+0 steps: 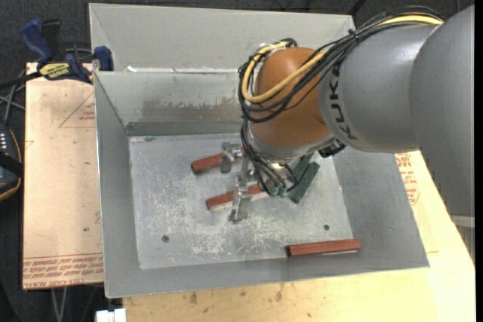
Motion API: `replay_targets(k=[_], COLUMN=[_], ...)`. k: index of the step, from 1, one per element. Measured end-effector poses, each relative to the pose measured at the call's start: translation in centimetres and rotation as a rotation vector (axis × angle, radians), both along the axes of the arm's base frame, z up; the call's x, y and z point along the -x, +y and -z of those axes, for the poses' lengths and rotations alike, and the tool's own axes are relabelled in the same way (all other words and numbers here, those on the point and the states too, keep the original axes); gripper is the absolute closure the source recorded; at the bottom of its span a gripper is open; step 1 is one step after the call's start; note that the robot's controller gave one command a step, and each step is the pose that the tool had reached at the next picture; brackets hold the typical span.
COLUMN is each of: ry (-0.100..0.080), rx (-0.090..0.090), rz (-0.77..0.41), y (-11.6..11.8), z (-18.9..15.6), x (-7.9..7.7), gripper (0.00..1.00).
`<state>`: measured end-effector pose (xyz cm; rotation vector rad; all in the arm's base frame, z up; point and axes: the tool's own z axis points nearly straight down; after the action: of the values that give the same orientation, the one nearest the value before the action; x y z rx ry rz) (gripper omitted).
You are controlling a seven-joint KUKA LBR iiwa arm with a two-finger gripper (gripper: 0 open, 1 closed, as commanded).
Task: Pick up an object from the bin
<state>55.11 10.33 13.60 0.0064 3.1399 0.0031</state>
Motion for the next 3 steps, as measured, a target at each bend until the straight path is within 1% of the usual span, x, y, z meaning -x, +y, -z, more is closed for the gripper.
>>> replay_targets(k=[1, 2, 3], ry=[0.009, -0.009, -0.007], rx=[0.003, 0.0, 0.002], rz=[-0.031, -0.178, -0.343], y=[0.1, 1.2, -3.3], z=[-1.6, 0.9, 6.3], x=[-1.9, -0.7, -5.9], gripper=[0.0, 0.0, 1.0])
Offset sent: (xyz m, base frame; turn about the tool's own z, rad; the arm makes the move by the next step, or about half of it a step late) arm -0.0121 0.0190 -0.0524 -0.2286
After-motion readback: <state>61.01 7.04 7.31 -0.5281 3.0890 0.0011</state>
